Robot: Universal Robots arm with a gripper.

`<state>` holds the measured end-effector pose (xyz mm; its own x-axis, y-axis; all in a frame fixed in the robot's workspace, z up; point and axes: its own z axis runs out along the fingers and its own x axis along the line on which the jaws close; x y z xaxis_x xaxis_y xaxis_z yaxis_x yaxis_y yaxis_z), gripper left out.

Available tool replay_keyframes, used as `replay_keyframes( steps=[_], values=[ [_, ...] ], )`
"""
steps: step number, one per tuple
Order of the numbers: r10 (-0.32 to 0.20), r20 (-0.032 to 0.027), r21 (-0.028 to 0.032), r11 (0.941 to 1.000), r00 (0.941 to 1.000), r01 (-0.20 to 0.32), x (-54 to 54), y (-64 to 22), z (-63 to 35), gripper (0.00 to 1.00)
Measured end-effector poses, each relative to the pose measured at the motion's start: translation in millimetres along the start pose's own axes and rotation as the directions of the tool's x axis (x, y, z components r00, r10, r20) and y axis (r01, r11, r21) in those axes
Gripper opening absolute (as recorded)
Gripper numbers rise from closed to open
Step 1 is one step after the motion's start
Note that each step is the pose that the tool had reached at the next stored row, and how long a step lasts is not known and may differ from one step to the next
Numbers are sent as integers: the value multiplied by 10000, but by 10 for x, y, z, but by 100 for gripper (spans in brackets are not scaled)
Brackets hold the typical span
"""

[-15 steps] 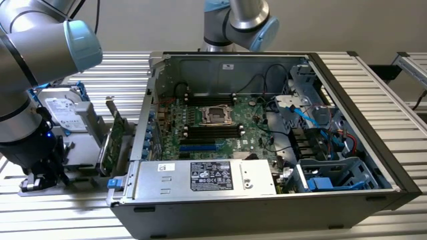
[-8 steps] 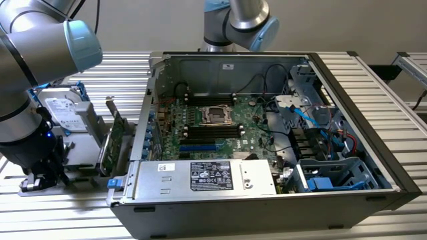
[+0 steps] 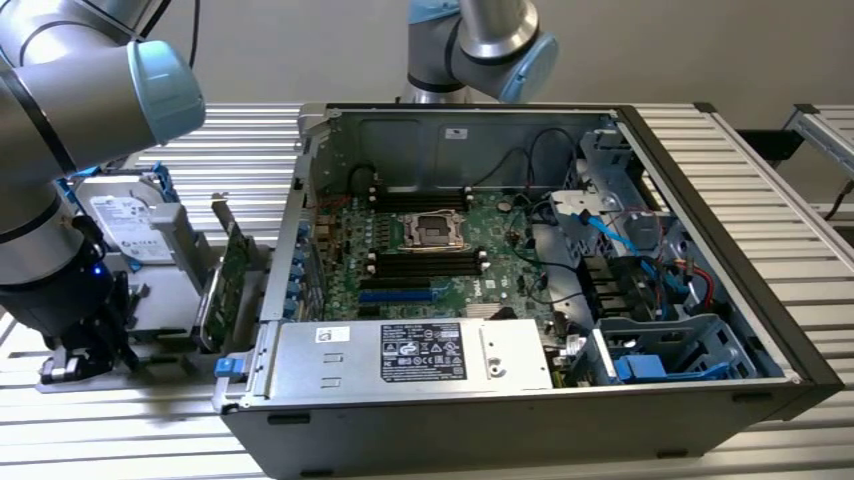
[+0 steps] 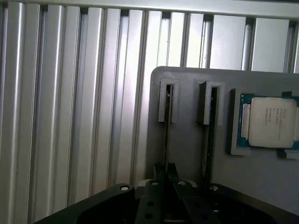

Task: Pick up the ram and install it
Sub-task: 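Pick up the ram and move it above insertion slot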

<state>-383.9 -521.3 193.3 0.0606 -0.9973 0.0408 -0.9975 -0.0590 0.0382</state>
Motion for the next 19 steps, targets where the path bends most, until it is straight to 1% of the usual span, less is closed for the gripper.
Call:
replay_keyframes(
  steps=[4, 6, 11, 19],
  values=[
    [10, 2, 0, 10000, 10000, -10, 0, 0, -3, 14],
    [11, 2, -1, 10000, 10000, -11, 2, 2, -44, 14],
    [10, 1, -1, 10000, 10000, -10, 9, 9, -233, 14],
    [10, 1, -1, 10000, 10000, -10, 23, 11, -596, 14]
  ],
)
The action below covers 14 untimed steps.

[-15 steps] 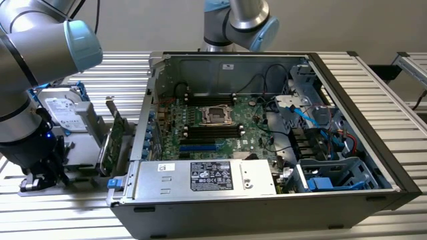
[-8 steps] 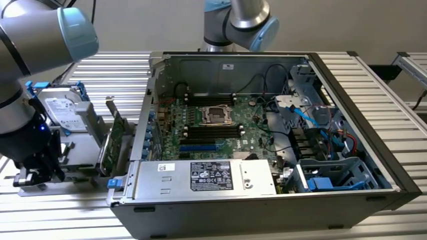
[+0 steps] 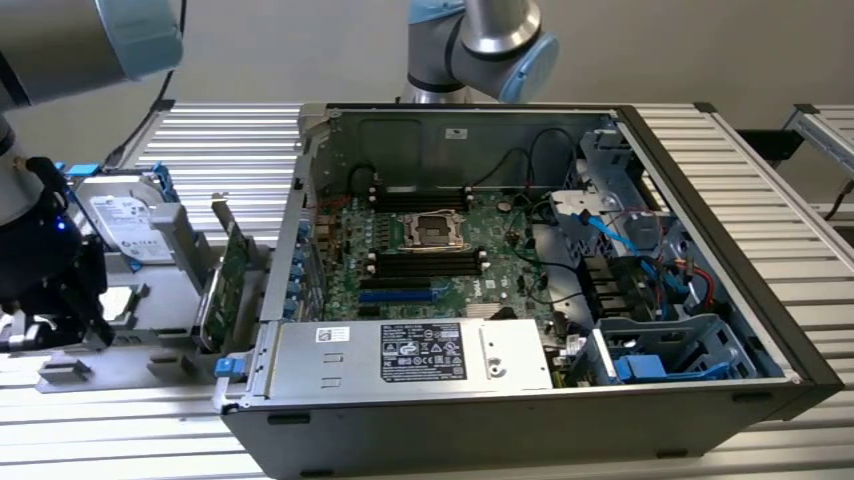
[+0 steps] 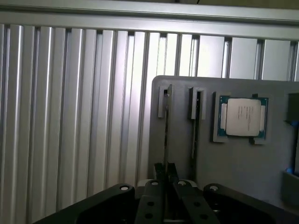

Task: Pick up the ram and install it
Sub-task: 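Pick up the ram and move it above insertion slot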

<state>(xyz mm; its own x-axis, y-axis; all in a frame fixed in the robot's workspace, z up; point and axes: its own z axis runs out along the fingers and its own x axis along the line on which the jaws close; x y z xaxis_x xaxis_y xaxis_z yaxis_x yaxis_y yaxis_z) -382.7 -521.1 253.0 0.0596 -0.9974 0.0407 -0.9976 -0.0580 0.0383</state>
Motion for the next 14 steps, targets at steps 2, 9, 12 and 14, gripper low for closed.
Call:
replay_keyframes(
  steps=[2, 9, 12, 14],
  values=[
    [-1, 0, -3, 10000, 10000, 1, 0, -20, -91, 14],
    [-1, 1, -36, 10000, 10000, 1, -21, -189, -391, 14],
    [-2, -2, -57, 10000, 10000, 2, -30, -272, -517, 14],
    [-3, -5, -76, 10000, 10000, 3, -34, -329, -594, 14]
  ],
)
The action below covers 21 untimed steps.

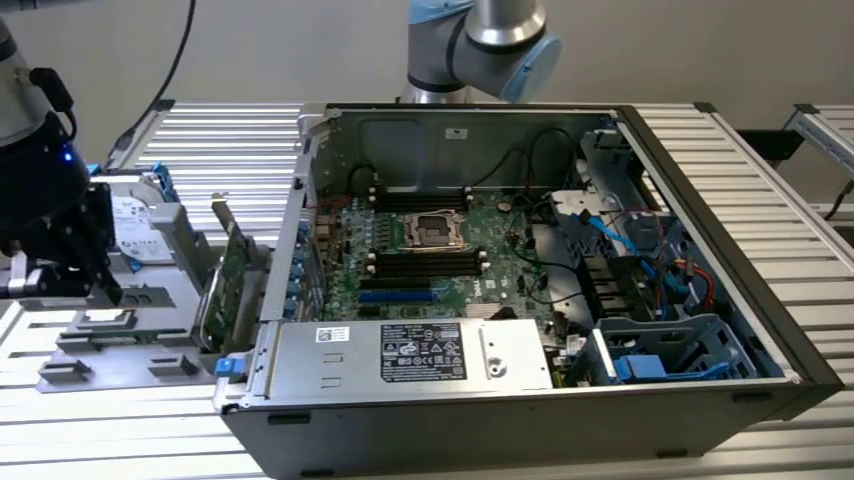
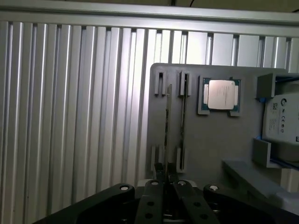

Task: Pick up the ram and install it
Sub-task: 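Pick up the ram and move it above insertion slot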

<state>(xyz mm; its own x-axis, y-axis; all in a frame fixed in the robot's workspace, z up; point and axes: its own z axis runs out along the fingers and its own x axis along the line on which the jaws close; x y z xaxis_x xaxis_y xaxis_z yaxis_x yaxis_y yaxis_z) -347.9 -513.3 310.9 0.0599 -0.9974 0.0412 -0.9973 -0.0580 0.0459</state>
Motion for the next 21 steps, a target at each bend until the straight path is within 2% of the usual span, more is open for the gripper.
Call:
replay_keyframes(
  steps=[11, 21],
  values=[
    [-5, -25, -122, 9999, 10000, 4, -21, -312, -374, 14],
    [-6, -67, -193, 9998, 10000, 4, -52, -595, -629, 14]
  ],
)
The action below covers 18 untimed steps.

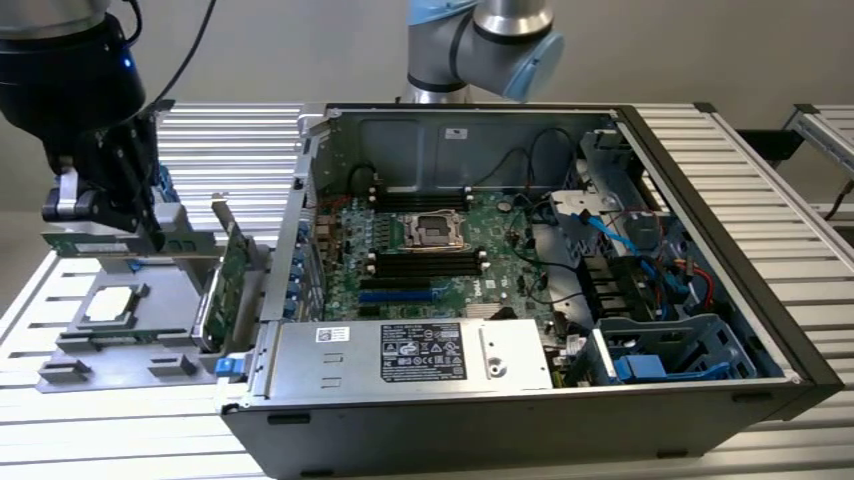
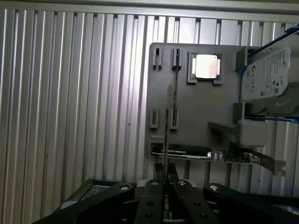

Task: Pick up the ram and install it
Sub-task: 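Pick up the ram and move it above insertion slot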

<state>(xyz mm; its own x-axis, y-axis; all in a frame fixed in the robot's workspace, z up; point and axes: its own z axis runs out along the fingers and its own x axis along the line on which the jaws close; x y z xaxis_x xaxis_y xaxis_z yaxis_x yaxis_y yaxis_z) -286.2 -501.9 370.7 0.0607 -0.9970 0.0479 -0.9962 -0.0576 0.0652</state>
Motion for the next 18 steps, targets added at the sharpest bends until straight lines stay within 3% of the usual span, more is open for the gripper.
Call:
replay_keyframes(
  steps=[9, 18],
  values=[
    [5, -75, -26, 10000, 10000, -5, -38, -255, -149, 14],
    [10, -176, -35, 10000, 9998, -11, -100, -503, -239, 14]
  ],
)
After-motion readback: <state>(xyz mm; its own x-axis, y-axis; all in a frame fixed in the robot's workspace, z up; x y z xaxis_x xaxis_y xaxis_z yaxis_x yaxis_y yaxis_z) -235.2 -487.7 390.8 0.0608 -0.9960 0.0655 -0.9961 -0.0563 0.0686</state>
